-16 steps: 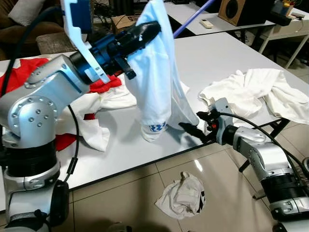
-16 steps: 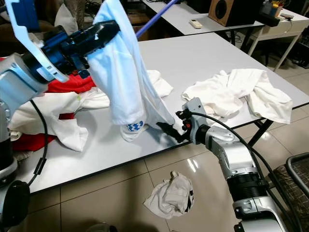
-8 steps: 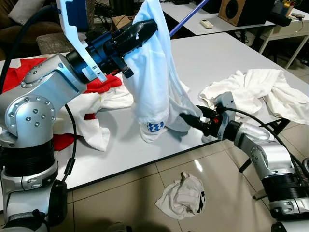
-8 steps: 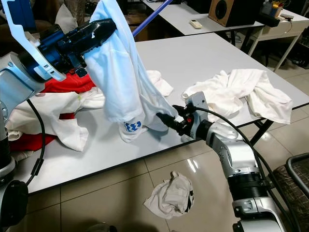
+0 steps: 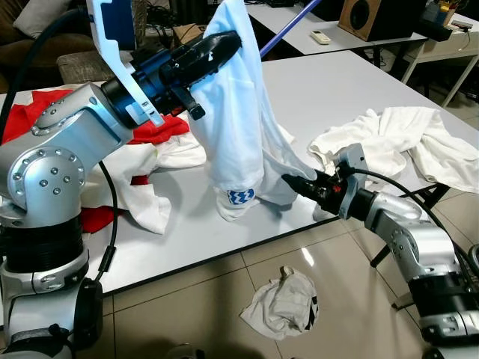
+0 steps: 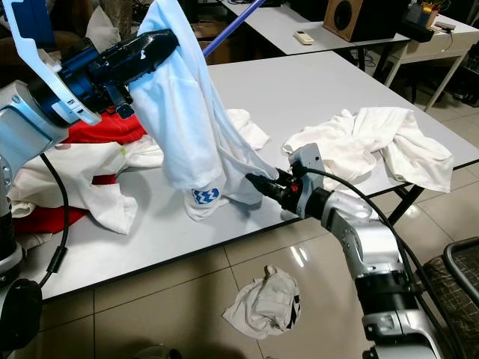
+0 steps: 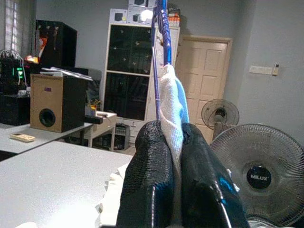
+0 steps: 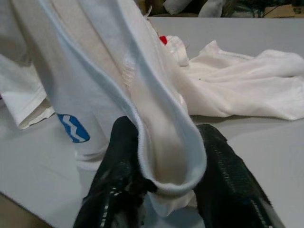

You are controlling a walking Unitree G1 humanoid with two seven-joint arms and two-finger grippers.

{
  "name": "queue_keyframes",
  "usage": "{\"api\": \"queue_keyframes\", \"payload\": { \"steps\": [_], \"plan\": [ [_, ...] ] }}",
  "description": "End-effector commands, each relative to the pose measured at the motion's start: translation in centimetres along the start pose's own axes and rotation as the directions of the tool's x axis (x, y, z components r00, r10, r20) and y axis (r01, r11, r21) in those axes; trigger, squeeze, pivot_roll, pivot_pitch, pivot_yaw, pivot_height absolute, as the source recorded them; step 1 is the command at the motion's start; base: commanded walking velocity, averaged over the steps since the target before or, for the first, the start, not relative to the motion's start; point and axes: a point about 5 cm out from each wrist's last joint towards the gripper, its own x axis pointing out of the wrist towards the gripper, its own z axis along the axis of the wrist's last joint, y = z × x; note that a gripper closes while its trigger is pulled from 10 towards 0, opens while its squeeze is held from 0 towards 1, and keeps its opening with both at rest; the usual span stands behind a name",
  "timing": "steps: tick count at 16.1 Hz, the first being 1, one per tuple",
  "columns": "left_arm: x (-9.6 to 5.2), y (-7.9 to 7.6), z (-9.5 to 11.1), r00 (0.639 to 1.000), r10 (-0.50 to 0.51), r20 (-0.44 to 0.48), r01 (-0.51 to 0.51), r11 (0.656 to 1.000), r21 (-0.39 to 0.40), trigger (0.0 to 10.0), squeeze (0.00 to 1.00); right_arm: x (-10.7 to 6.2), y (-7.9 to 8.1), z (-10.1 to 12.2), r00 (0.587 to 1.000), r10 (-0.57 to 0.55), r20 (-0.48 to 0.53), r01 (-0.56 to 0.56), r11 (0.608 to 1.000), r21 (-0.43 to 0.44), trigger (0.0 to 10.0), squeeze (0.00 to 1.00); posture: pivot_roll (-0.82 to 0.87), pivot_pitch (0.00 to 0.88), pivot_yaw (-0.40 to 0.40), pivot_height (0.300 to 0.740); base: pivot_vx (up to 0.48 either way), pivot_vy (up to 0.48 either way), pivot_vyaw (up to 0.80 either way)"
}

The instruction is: Hang hanger

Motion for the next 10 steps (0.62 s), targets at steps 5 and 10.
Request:
{"api": "queue_keyframes", "payload": {
  "steps": [5, 10],
  "plan": [
    [-1.5, 1.3, -1.8, 0.992, 0.088, -0.096, -0.08, 0.993, 0.083, 0.0, 0.0, -2.9, -0.9, 1.6, 0.987, -0.077, 0.138, 0.073, 0.997, 0.038, 0.0, 0.0, -0.11, 0.0, -0.02, 0.74, 0.0, 0.0, 0.0],
    [-5.9, 1.3, -4.0, 0.973, 0.039, -0.228, -0.016, 0.995, 0.102, 0.0, 0.0, -8.9, -4.1, 2.9, 0.943, -0.27, 0.195, 0.267, 0.963, 0.037, 0.0, 0.0, -0.13, 0.0, 0.005, 0.74, 0.0, 0.0, 0.0]
  ]
}}
